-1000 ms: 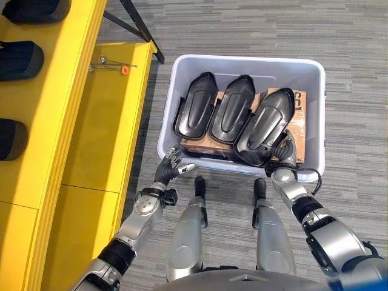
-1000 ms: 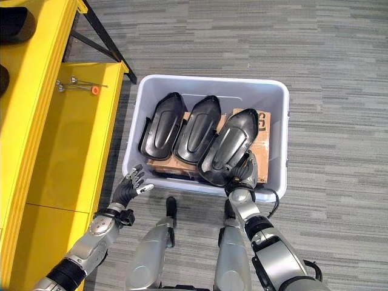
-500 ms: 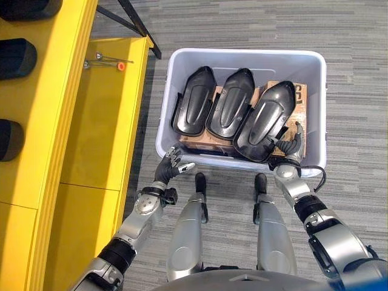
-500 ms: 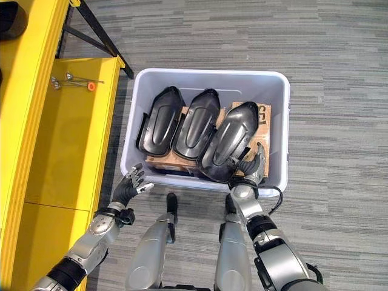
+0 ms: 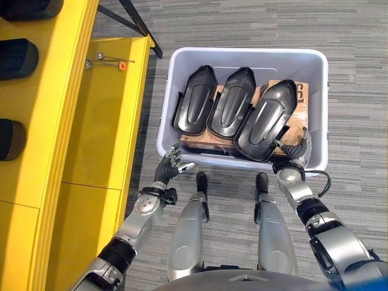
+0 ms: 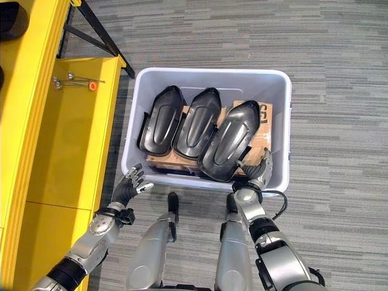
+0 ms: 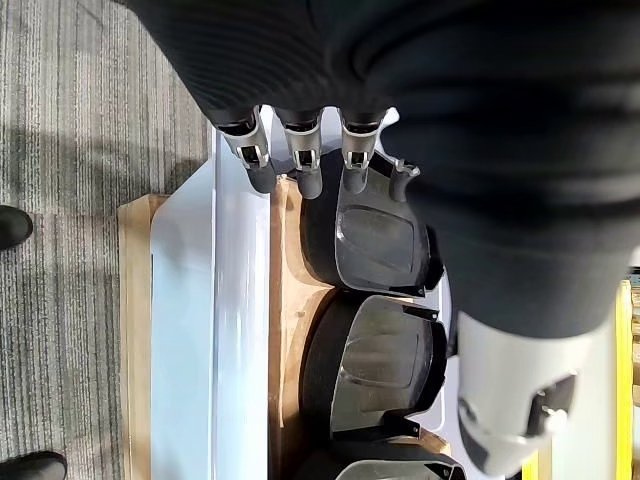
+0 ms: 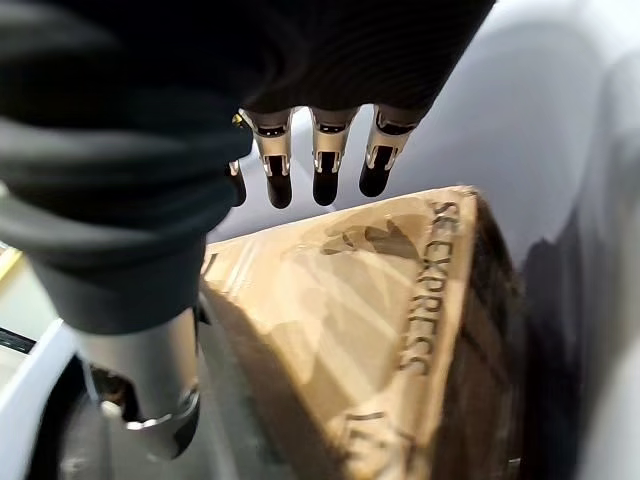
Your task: Move parts from the plastic box to the shelf.
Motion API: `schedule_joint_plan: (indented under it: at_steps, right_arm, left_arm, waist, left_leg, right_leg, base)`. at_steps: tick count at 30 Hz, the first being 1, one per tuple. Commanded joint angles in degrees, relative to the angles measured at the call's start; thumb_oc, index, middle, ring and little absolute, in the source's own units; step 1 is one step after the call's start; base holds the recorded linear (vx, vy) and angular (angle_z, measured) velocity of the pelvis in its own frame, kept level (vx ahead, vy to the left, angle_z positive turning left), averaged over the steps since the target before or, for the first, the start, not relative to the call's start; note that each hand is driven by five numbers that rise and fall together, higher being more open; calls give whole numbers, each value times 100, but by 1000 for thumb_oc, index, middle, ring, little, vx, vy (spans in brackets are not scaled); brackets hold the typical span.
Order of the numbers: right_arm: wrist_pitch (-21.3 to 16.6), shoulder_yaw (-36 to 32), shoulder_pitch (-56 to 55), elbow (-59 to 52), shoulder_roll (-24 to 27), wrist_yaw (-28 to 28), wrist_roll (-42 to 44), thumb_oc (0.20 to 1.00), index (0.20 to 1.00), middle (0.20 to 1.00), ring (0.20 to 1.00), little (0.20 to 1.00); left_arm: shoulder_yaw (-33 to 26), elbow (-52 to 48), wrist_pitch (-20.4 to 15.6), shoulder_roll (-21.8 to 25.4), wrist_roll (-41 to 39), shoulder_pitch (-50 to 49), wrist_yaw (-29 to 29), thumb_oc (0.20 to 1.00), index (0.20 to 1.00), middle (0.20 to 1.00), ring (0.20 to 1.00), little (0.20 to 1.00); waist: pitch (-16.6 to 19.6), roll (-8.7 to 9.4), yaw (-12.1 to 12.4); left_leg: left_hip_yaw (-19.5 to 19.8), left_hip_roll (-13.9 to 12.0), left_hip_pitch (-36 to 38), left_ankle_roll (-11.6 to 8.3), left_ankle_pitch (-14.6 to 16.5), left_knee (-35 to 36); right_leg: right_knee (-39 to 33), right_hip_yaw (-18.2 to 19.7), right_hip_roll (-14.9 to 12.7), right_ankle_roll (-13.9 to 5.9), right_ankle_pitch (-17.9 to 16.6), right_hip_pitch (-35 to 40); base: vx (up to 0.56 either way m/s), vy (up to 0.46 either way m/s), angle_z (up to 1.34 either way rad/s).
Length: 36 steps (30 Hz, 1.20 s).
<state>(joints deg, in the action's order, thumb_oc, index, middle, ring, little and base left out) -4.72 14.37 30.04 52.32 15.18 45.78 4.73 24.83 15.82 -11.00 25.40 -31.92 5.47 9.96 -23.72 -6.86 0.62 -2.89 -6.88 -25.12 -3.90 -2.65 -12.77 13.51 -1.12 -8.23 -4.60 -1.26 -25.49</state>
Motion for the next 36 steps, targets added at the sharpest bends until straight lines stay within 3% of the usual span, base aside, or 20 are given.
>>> schedule_joint_plan:
  at_steps: [1,12,25,36]
  right_arm:
    - [-123,-47,143,46,53,60,218,1000,1000,1000,1000,1000]
    - [-54,180,974,1495,-17,-355,704,1000,1000,1000,1000,1000]
    - [-178,261,784,512,34,-92,527,1000,1000,1000,1000,1000]
    - [186,494,1211,1438,-32,-88,118,1000,1000,1000,1000,1000]
  left_arm:
    - [209,-403,-310,224,5,-194,51,1000,1000,1000,1000,1000]
    - [396,-404,-294,308,-39,-19,-24,1000,1000,1000,1000,1000]
    - [355,-311,-319,196,-20,80,142,1000,1000,1000,1000,1000]
    - [429,-380,-329,248,-27,175,186,1000,1000,1000,1000,1000]
  waist:
    - [62,61,10]
    - [-3,-122,213]
    - [-59,-74,198]
    - [-103,-90,343]
  left_leg:
    - [-46,45,-205,17,593,-671]
    - [-61,127,-290,56,595,-716]
    - [-52,225,-441,119,641,-773]
    - [38,307,-641,172,719,-953]
  right_leg:
    - [366,33,-517,-345,-110,-235]
    - [352,32,-565,-363,-125,-266]
    - [315,-11,-636,-382,-141,-290]
    - [308,-75,-682,-391,-148,-270]
  base:
    - [0,0,0]
    - [6,2,0]
    - [24,9,1]
    - [9,1,4]
